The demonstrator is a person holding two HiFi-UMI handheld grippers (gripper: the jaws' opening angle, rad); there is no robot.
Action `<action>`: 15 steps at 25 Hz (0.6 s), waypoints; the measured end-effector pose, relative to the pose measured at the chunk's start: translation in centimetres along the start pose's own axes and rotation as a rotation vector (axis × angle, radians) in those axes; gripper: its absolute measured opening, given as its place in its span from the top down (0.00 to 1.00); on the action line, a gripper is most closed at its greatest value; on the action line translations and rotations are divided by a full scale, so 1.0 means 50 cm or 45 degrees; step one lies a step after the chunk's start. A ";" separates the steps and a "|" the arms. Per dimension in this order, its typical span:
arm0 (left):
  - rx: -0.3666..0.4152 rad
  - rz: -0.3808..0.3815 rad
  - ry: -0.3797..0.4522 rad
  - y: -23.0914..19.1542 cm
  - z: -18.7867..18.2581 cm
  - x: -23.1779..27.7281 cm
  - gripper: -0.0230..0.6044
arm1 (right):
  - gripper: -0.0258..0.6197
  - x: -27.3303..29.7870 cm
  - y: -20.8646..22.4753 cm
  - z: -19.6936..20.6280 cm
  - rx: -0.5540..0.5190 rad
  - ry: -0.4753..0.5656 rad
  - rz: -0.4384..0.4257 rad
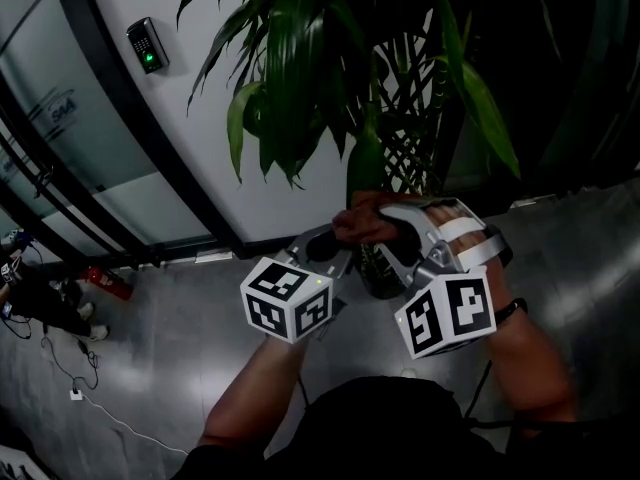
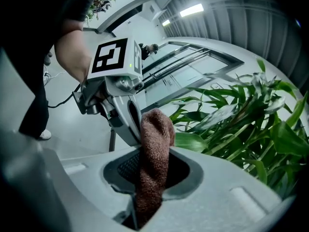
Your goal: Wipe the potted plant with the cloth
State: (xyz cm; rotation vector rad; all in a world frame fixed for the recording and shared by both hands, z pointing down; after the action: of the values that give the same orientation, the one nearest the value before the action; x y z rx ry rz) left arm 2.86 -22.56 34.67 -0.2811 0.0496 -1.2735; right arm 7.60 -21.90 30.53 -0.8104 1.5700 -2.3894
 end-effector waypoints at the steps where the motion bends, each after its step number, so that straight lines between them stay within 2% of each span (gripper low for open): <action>1: -0.004 0.004 0.002 0.000 -0.001 -0.001 0.94 | 0.85 -0.004 0.011 -0.001 0.008 0.005 0.035; 6: -0.006 0.016 0.007 0.004 -0.003 -0.002 0.94 | 0.85 -0.012 0.101 0.001 0.090 0.045 0.358; 8: -0.002 0.019 0.002 0.007 -0.002 0.000 0.94 | 0.85 -0.006 0.129 0.010 0.113 0.037 0.443; 11: 0.003 0.024 -0.002 0.011 -0.001 0.001 0.94 | 0.85 0.014 0.158 0.020 0.121 0.012 0.476; 15: 0.005 0.024 0.001 0.014 -0.004 -0.001 0.94 | 0.85 0.039 0.175 0.021 0.106 -0.011 0.447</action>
State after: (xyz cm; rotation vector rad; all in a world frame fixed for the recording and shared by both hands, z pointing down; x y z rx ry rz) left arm 3.47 -22.38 34.30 -0.2764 0.0507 -1.2549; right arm 5.20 -27.34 23.74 -0.4800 1.4581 -2.1764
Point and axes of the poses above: the fingertips, and each gripper's own axes: x forward along the fingers, y to its right, z out of its underside, the point moved 3 cm from there along -x, backward along the fingers, and after that the axes turned 3 degrees about -x, right-handed, at the moved point
